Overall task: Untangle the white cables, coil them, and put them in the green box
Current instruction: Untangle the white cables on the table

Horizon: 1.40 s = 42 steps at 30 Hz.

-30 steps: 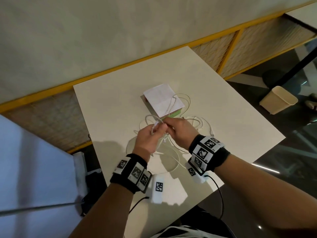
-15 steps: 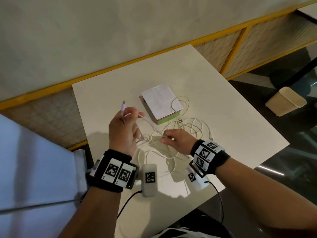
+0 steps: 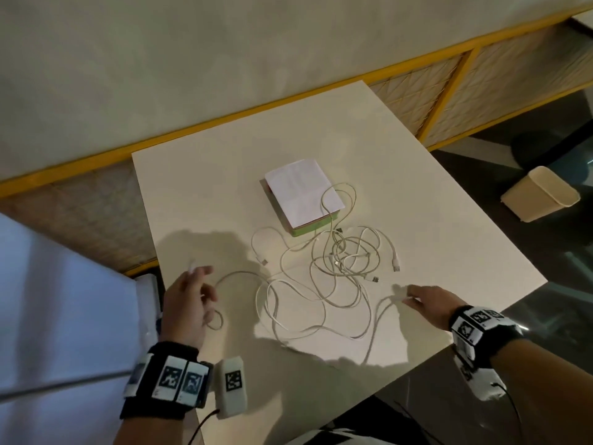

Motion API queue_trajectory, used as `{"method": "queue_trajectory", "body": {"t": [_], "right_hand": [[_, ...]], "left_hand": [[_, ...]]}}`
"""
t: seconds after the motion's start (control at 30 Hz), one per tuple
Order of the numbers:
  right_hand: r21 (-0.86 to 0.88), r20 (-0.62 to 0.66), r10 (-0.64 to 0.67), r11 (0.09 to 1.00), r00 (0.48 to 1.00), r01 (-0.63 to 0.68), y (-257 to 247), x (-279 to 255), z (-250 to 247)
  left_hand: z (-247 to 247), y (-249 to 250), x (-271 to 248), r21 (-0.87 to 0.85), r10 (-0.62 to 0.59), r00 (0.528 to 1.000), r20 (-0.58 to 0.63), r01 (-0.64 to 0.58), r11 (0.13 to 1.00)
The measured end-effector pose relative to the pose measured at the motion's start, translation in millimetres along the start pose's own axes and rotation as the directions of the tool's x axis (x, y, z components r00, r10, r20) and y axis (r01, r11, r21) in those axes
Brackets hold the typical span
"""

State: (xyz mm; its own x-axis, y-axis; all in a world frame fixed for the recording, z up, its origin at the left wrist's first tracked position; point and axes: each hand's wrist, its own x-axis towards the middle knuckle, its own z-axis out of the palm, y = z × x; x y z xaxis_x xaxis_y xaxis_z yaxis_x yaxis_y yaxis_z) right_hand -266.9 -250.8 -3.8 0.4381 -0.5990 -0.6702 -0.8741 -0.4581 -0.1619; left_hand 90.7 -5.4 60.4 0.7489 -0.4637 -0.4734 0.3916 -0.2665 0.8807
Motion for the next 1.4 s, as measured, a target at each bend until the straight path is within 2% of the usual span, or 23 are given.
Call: {"method": "queue_trajectory", "body": {"t": [0.07,0.17,0.27,0.33,0.4,0.47,0.53,0.57,0.63,0.73,0.77,0.87,0.9,0.97,1.03,1.1,1.17,1.3,1.4], "right_hand": [[-0.005,-0.034,0.08,0.997,0.996,-0.08,20.1,10.0,4.1],[0.209,-0.148,0.153,0.97,0.977,-0.12,22.3,20.9,-0.9],[0.323,-0.379,0.195,0.944,0.904,-0.069,6.4,33.4,-12.9],[0.35,-0.458,0.165,0.937,0.874,0.006,-14.0,46.4,-21.0],[0.366,-0.409,0.127,0.93,0.904,0.035,-40.1,60.2,-26.9],[0.368,-0.241,0.143,0.929,0.96,-0.045,-63.6,72.6,-30.7],[0.388,-0.139,0.121,0.92,0.983,-0.058,-83.1,75.6,-37.2],[0.449,-0.151,0.071,0.893,0.986,0.004,-90.3,72.7,-42.6],[0.601,-0.281,-0.031,0.774,0.959,0.201,-103.5,57.7,-57.8],[0.747,-0.412,-0.215,0.477,0.885,0.463,-128.5,12.6,-89.2],[0.745,-0.42,-0.289,0.432,0.86,0.509,-135.2,-1.5,-97.3],[0.702,-0.4,-0.478,0.39,0.782,0.596,-147.8,-28.3,-103.9],[0.694,-0.363,-0.523,0.401,0.772,0.598,-149.8,-32.0,-100.8],[0.64,-0.259,-0.578,0.497,0.774,0.586,-154.0,-35.9,-88.1],[0.589,-0.169,-0.618,0.561,0.768,0.581,-156.1,-39.4,-74.1],[0.542,-0.147,-0.631,0.592,0.761,0.596,-151.0,-39.2,-60.6],[0.515,-0.146,-0.614,0.622,0.775,0.59,-140.3,-36.6,-51.7],[0.406,-0.127,-0.638,0.665,0.76,0.627,-126.7,-29.9,-41.7],[0.366,-0.071,-0.64,0.697,0.765,0.617,-125.6,-25.4,-33.3]], "left_hand": [[-7.4,2.5,2.2,-0.179,-0.08,0.993,-0.084,0.064,0.982],[-15.8,1.0,8.4,-0.307,-0.177,0.971,-0.164,0.121,0.944],[-16.7,-7.7,8.2,-0.318,-0.194,0.963,-0.189,0.127,0.939],[-14.1,-15.5,4.7,-0.306,-0.191,0.967,-0.168,0.133,0.943],[-9.6,-21.9,1.9,-0.297,-0.197,0.972,-0.128,0.152,0.943],[-3.8,-25.3,-0.1,-0.292,-0.219,0.971,-0.092,0.184,0.939],[1.8,-27.6,-1.6,-0.281,-0.233,0.97,-0.067,0.206,0.937],[4.9,-27.8,-2.5,-0.27,-0.234,0.971,-0.052,0.212,0.939],[13.9,-23.7,-6.2,-0.227,-0.229,0.974,-0.005,0.222,0.948],[39.0,-10.8,-15.3,-0.091,-0.194,0.974,0.119,0.205,0.975],[50.3,-5.9,-18.4,-0.044,-0.178,0.968,0.175,0.188,0.981],[87.0,7.6,-23.6,0.001,-0.198,0.917,0.346,0.211,0.977],[98.3,11.4,-24.8,-0.013,-0.224,0.892,0.393,0.249,0.969],[113.5,15.3,-24.1,-0.102,-0.257,0.854,0.452,0.336,0.936],[117.2,16.4,-19.0,-0.263,-0.267,0.848,0.457,0.415,0.871],[109.3,14.6,-10.8,-0.401,-0.273,0.856,0.44,0.459,0.793],[97.6,11.9,-5.7,-0.462,-0.275,0.851,0.447,0.483,0.744],[87.1,5.6,-7.7,-0.399,-0.243,0.846,0.475,0.453,0.797],[85.7,2.9,-8.1,-0.357,-0.226,0.866,0.446,0.403,0.843]]}}
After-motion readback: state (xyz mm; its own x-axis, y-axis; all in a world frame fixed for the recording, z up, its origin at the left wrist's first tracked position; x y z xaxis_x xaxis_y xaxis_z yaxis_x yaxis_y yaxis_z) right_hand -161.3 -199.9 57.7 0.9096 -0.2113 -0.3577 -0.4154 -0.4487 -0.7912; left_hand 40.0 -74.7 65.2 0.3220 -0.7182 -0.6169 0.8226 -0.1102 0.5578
